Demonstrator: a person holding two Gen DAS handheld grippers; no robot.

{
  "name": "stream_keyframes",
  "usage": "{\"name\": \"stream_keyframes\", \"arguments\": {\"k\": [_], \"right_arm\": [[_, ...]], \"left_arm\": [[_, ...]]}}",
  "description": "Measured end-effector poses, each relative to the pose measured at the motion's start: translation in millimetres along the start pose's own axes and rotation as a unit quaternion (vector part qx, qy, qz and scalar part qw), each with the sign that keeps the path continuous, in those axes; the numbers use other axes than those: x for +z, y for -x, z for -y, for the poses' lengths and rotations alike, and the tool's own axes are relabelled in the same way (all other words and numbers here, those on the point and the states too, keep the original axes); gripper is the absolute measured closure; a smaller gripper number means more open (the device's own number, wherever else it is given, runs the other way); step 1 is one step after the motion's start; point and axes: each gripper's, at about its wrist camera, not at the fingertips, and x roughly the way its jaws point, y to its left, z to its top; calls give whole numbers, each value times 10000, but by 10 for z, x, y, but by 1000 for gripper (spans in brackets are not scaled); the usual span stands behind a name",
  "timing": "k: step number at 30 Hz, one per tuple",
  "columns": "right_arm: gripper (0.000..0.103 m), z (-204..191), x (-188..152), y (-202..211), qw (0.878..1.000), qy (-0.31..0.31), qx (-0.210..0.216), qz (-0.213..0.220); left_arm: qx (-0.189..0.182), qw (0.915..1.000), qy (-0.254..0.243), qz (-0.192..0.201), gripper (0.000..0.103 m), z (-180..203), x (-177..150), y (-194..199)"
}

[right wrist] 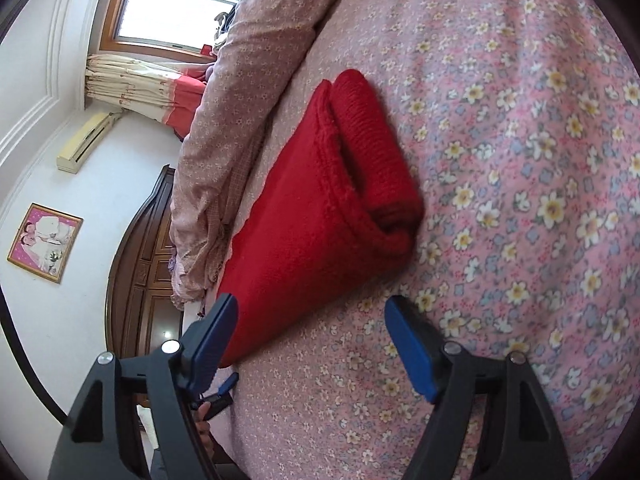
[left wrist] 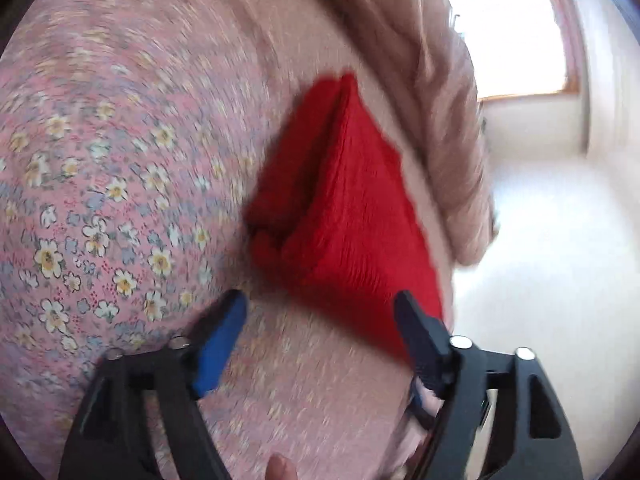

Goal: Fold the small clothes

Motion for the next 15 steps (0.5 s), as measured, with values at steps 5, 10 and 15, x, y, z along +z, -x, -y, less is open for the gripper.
{"name": "stream_keyframes", "arguments": {"k": [5,10,15], "right_arm": [[24,-85,60,-163,10000,85,-41,31],[24,-157,269,-360,9997,120,-8,190],[24,-117,432,-427,9986,-136,297,408]], "left_arm": [[-244,9989,184,346,20,34,155,-151],[-105,9989,96,448,5,227,284,-354],[-221,9973,-518,479,5,395,366,-540]]}}
